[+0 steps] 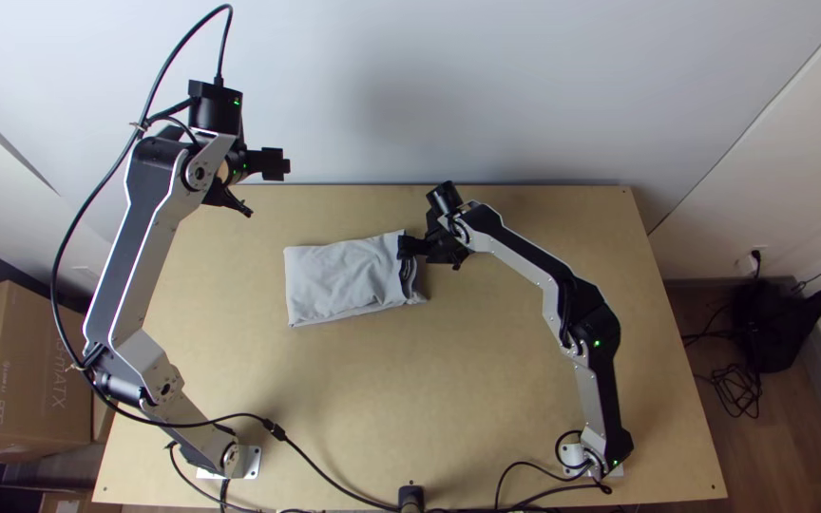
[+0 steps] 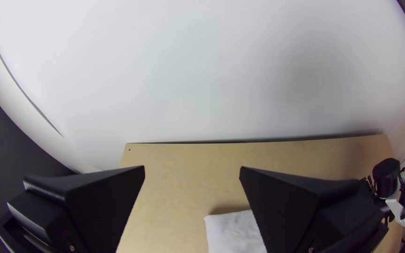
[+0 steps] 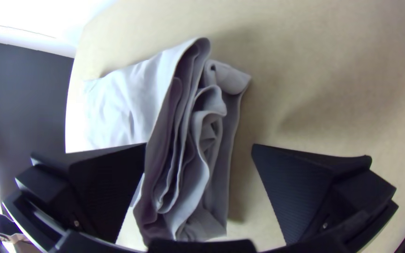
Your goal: Fold the t-shirt
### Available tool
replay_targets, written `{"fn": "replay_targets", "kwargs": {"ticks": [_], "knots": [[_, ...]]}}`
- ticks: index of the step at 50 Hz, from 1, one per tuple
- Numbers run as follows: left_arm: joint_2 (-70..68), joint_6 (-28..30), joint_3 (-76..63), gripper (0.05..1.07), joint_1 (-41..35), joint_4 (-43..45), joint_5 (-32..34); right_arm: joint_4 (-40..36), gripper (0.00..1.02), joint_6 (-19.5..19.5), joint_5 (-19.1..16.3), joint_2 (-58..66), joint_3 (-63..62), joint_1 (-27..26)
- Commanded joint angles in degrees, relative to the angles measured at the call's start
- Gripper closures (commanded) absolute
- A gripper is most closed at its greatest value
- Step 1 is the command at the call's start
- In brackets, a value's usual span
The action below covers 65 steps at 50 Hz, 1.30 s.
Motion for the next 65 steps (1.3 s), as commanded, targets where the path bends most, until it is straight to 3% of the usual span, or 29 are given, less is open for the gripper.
{"fn": "replay_targets", "kwargs": {"ticks": [1, 17, 22, 28, 29, 38, 46, 59, 65], "knots": [[-0.98, 0.91, -0.03, 0.1, 0.44, -0.17, -0.14, -0.55, 0.03, 2.2, -3.86, 2.46, -1.22, -0.91], [-1.94, 2.05, -0.2, 0.1, 2.73, -0.7, -0.14, -0.29, 0.04, 2.11, -12.29, 8.17, -0.17, -2.14], [-2.29, 2.41, -0.2, 0.1, 3.43, -0.7, -0.14, -0.37, 0.29, 2.29, -16.25, 9.05, 0.09, -2.23], [-2.47, 2.93, -0.2, 0.1, 4.04, -0.97, -0.14, -0.2, 0.94, 1.49, -16.95, 9.93, 0.18, -1.96], [-2.47, 3.02, -0.2, 0.1, 4.04, -0.97, -0.14, -0.11, 1.01, 1.32, -17.13, 9.93, 0.09, -1.87], [-2.38, 2.93, -0.55, 0.1, 4.31, -0.97, -0.05, 0.24, 1.0, 0.0, -17.22, 9.93, -0.96, -4.25], [-2.29, 3.02, -0.73, 0.1, 4.31, -0.97, -0.05, 0.42, 1.0, -4.22, -17.22, 8.26, -3.16, -9.7], [-1.94, 3.55, -0.47, 0.1, 4.4, -0.44, -0.05, 0.33, 1.0, -10.81, -19.76, 6.33, -5.44, -24.99], [-1.68, 3.64, 0.06, 0.1, 4.31, -0.17, -0.05, 0.42, 1.0, -11.25, -20.99, 5.54, -4.92, -32.72]]}}
